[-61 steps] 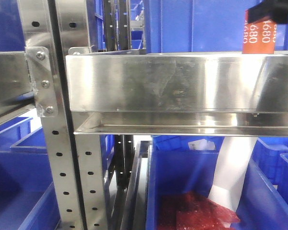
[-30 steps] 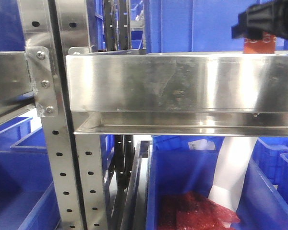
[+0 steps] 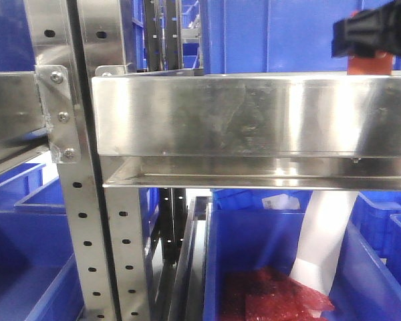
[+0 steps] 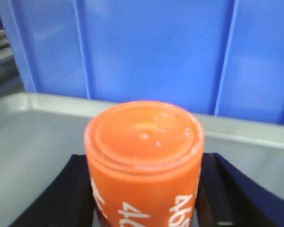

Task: Grab orange capacitor from left shelf to right conveyor
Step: 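Close the right gripper around the orange cylinder and lift it, then withdraw the right gripper holding the cylinder out of the shelf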

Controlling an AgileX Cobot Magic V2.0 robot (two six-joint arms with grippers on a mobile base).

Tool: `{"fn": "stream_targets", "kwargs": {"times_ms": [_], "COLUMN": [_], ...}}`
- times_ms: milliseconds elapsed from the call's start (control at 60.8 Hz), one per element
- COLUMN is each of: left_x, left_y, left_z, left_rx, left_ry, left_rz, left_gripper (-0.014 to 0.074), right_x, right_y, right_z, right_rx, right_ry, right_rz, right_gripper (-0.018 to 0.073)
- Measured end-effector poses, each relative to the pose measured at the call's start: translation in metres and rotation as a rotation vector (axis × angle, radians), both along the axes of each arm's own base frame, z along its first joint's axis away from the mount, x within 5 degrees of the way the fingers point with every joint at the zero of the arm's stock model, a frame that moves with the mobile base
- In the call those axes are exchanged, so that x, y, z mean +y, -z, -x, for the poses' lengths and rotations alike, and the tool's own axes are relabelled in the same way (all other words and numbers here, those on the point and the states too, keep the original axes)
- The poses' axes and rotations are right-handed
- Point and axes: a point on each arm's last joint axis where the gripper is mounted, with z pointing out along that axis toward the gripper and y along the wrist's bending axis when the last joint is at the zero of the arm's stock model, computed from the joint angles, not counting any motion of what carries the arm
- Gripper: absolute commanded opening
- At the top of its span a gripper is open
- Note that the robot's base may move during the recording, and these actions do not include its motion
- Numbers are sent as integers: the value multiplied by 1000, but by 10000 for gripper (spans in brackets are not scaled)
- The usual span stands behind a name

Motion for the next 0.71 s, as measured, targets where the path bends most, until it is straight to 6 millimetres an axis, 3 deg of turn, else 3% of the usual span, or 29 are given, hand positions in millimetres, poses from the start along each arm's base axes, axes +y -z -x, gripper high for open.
{"fn": "stream_targets", "kwargs": {"times_ms": [132, 329, 527, 708], "left_x": [0, 0, 0, 0], "left_y": [0, 0, 0, 0], "left_z": [0, 0, 0, 0], "left_rx": [0, 0, 0, 0], "left_ry": [0, 0, 0, 0], "left_rz": [0, 0, 0, 0], "left_gripper": [-127, -127, -127, -127], "right_x": [-3, -10, -18, -29], "right_y": [-29, -69, -87, -88], "right_z": [17, 61, 110, 159], "right_rx": [-62, -102, -56, -66], "right_ry": [-5, -31, -63, -61], "right_rz": [-16, -11, 76, 120], "right_gripper": [55, 55, 55, 55]}}
